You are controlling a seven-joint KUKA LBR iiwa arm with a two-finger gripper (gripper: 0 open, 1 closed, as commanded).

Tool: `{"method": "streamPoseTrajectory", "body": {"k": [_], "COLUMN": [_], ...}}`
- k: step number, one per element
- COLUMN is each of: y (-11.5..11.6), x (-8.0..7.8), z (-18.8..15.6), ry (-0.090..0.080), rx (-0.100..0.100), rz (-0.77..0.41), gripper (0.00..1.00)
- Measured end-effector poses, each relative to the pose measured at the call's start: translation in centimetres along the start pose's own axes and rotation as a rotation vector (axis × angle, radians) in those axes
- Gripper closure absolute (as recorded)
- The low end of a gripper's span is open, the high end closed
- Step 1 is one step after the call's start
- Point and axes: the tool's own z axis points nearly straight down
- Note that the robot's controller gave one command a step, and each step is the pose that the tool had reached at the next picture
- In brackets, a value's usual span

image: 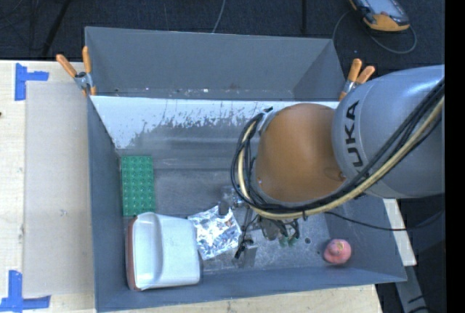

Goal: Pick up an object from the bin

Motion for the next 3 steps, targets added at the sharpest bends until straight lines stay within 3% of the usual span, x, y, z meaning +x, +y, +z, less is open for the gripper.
{"method": "streamPoseTrajectory", "body": {"k": [1, 2, 3], "y": [0.3, 0.0, -1.0], "x": [-4.0, -2.5, -2.7], "z": [0.3, 4.7, 8.8], "ry": [-0.012, -0.004, -0.007], "rx": [-0.003, -0.002, -0.002], "rz": [-0.005, -0.024, -0.021], "gripper": [0.00, 0.00, 0.00]}}
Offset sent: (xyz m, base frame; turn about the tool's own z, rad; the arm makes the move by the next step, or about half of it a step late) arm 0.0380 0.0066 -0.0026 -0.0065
